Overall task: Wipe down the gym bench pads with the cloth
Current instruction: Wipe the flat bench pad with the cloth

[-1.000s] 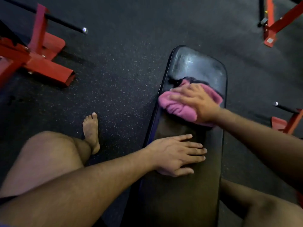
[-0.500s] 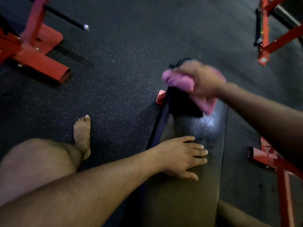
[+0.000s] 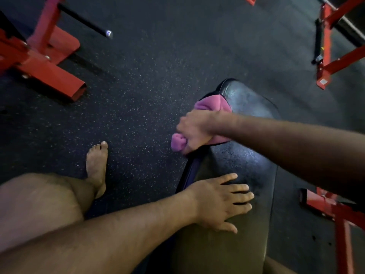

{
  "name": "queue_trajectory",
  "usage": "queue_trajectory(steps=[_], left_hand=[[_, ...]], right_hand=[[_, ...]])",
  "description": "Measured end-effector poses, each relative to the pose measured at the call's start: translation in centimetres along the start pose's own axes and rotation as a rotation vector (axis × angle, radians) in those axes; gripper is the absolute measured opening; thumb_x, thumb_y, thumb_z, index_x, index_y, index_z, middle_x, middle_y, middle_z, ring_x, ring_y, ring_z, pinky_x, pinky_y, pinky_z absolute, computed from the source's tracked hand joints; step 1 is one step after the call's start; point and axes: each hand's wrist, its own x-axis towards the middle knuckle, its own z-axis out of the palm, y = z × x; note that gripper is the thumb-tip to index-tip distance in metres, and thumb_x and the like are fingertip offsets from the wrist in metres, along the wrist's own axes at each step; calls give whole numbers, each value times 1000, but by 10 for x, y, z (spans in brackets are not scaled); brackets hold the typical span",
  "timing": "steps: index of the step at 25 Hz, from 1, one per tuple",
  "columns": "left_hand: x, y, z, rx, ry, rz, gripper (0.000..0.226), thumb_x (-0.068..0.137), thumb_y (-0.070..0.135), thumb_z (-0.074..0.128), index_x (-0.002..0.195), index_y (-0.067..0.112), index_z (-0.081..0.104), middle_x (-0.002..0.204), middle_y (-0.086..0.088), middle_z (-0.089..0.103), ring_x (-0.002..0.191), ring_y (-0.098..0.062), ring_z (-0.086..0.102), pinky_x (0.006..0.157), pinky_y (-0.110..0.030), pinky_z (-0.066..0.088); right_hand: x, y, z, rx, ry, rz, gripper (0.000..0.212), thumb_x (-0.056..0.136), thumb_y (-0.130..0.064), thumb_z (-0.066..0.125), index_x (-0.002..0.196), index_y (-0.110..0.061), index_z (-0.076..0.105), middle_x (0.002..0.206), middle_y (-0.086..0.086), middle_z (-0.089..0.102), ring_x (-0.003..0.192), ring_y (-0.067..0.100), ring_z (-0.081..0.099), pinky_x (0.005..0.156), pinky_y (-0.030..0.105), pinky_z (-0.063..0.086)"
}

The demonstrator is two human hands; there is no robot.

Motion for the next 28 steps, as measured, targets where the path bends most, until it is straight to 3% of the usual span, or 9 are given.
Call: queue_trajectory(steps=[3, 6, 10, 15, 18, 21, 23, 26, 28], left_hand=[[-2, 1, 2, 21, 10, -31, 68, 108, 58, 28, 164, 20, 24, 173, -5, 16, 161, -23, 7, 130, -51, 0], [-5, 4, -2, 16, -14, -59, 68, 108, 59, 28, 164, 21, 21, 173, -4, 14, 161, -21, 4, 130, -49, -2], [-4, 1, -3, 9, -58, -49, 69, 108, 60, 25, 166, 23, 14, 175, -1, 5, 161, -20, -2, 129, -48, -7], [-9, 26, -5, -9, -97, -96, 68, 109, 53, 26, 166, 21, 6, 175, -8, -4, 161, -27, -7, 125, -57, -10], [-31, 62, 2, 40, -122, -26, 76, 105, 62, 32, 166, 22, 11, 174, -9, 4, 161, -29, 4, 126, -61, -2], [-50, 64, 5, 4, -124, -9, 75, 106, 64, 26, 166, 20, 14, 174, -10, 6, 161, -28, 5, 127, -54, -2], [-52, 60, 4, -8, -126, -15, 76, 106, 64, 24, 166, 18, 12, 174, -11, 4, 161, -27, 2, 129, -51, -3], [-48, 60, 7, -45, -114, -17, 77, 105, 65, 28, 166, 19, 14, 174, -10, 4, 161, -25, 1, 130, -49, -3], [-49, 61, 10, -52, -103, -17, 77, 105, 65, 30, 166, 19, 16, 174, -10, 6, 161, -25, 3, 129, -49, -3]], right_hand=[[-10, 42, -11, -34, 111, 144, 42, 87, -58, 55, 76, -18, 56, 74, -2, 58, 70, 25, 52, 72, 31, 43], [-6, 76, -23, -40, 273, 324, 55, 72, -69, 43, 69, -15, 54, 79, 10, 66, 69, 31, 55, 75, 41, 55], [-1, -7, 11, -151, 157, 77, 50, 84, -62, 52, 65, -16, 48, 63, 2, 49, 57, 28, 49, 62, 33, 46], [-16, 45, 11, -36, 393, 244, 55, 87, -70, 43, 75, -18, 53, 65, 0, 51, 69, 31, 62, 70, 37, 52], [-13, 40, 18, -93, 547, 117, 39, 87, -65, 41, 89, -26, 50, 78, -1, 60, 71, 31, 58, 73, 40, 47], [-13, 10, 28, -88, 507, 205, 46, 81, -61, 35, 76, -18, 51, 78, 8, 64, 70, 33, 58, 73, 41, 38], [-15, -23, 28, -56, 384, 263, 50, 80, -60, 39, 62, -14, 48, 68, 12, 60, 60, 31, 52, 68, 38, 46], [-16, -94, 36, -15, 281, 80, 48, 85, -58, 49, 61, -16, 43, 56, 1, 41, 56, 28, 49, 61, 35, 51], [-23, -116, 49, 4, 284, -80, 41, 84, -59, 45, 73, -20, 45, 61, 1, 48, 58, 29, 53, 63, 37, 52]])
